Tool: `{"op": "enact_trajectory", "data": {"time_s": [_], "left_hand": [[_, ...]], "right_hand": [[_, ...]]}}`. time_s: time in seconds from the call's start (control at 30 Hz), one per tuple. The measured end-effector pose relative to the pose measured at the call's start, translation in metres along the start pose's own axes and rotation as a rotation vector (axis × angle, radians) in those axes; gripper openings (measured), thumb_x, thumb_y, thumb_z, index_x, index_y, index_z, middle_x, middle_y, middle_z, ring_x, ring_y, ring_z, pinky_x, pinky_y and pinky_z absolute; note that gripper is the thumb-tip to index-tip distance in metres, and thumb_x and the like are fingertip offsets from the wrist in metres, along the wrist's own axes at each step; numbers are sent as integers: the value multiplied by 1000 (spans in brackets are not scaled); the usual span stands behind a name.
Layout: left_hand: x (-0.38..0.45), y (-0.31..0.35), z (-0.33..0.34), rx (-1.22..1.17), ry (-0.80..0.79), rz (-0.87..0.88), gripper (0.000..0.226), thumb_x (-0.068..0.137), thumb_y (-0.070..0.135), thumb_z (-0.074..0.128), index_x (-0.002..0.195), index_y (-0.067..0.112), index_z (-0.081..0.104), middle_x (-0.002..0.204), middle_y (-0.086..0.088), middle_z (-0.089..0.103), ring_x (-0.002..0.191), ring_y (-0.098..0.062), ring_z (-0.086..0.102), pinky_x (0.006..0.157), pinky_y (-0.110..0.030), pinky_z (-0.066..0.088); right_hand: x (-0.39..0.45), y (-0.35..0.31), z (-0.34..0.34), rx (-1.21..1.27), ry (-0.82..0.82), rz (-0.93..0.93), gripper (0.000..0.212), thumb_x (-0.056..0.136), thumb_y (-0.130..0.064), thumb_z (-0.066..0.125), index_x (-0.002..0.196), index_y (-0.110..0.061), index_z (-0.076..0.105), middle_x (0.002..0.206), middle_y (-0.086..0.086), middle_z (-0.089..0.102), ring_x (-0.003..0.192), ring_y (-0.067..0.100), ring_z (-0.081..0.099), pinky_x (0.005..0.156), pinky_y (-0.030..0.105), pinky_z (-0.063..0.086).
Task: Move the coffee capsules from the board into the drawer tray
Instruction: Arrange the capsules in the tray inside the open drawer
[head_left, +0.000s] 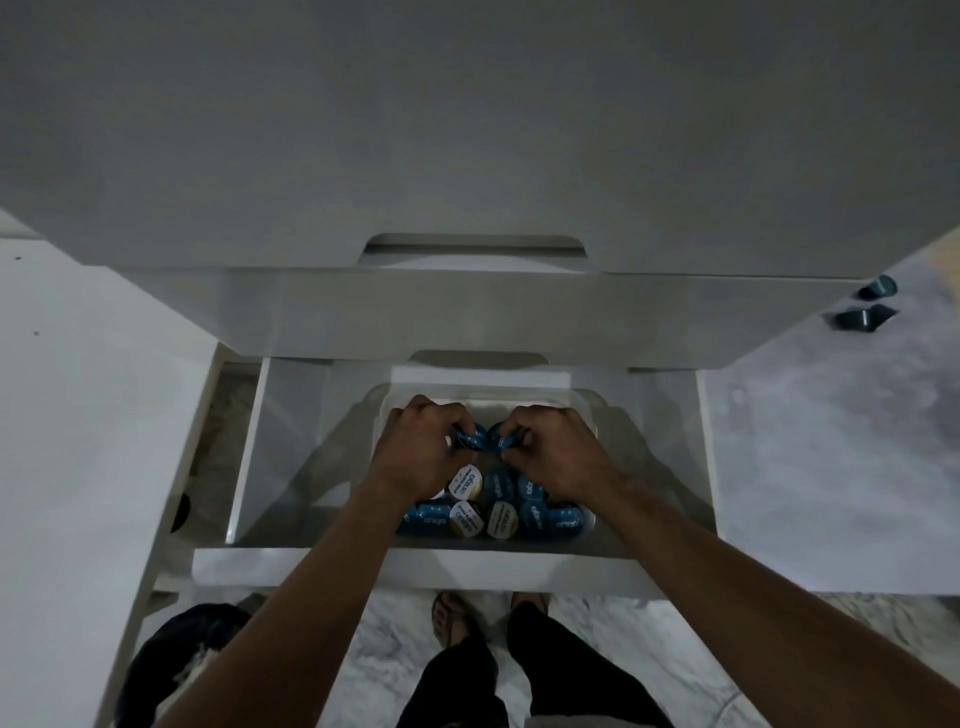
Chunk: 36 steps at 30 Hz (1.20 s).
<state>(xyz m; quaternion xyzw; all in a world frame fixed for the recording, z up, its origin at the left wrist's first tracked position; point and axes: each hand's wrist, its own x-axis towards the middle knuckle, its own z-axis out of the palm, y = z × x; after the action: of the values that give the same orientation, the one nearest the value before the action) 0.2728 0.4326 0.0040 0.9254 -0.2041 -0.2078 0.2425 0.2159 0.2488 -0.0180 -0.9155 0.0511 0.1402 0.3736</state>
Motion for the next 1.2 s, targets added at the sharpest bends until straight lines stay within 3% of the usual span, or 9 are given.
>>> {"op": "enact_trajectory", "data": {"time_s": [0.17,0.3,0.37,0.7,0.93,1.2], "left_hand": [[0,-5,4,5,-12,-15,23,76,28,74,98,27,68,93,10,65,111,-18,54,99,-41,42],[1,-6,3,31,-14,-12,20,76,29,70,96,28,67,94,8,70,110,-17,54,97,-39,41],[0,-6,3,33,-13,-14,18,78,28,70,95,28,67,93,6,69,108,-18,54,96,-40,42],[-1,-5,5,54,-14,8,14,83,30,69,97,29,67,88,9,60,101,-17,57,96,-34,38],[-1,-3,5,12,-5,-1,17,82,26,70,99,26,68,99,4,69,100,-18,61,98,-37,43],[-4,0,2,-44,35,-21,20,79,24,70,98,29,66,98,10,66,103,-17,60,98,-42,45]], "right_hand": [[-2,2,1,21,-15,-15,21,77,-17,76,97,-21,71,91,-5,69,82,9,62,77,29,55],[-4,3,-2,41,-28,-7,21,80,-19,75,100,-20,71,95,-4,69,84,6,62,71,8,46],[-4,4,-2,50,-16,6,18,82,-18,73,100,-19,71,97,-4,69,85,6,62,70,4,41],[2,6,4,87,-15,7,16,85,-14,71,100,-18,72,99,-1,70,87,9,62,79,18,48],[8,5,9,74,6,-43,15,85,-17,71,100,-20,71,99,0,71,90,10,63,84,27,53],[3,6,0,106,59,-74,22,85,-20,72,107,-15,69,104,1,70,95,10,63,83,18,46]]}}
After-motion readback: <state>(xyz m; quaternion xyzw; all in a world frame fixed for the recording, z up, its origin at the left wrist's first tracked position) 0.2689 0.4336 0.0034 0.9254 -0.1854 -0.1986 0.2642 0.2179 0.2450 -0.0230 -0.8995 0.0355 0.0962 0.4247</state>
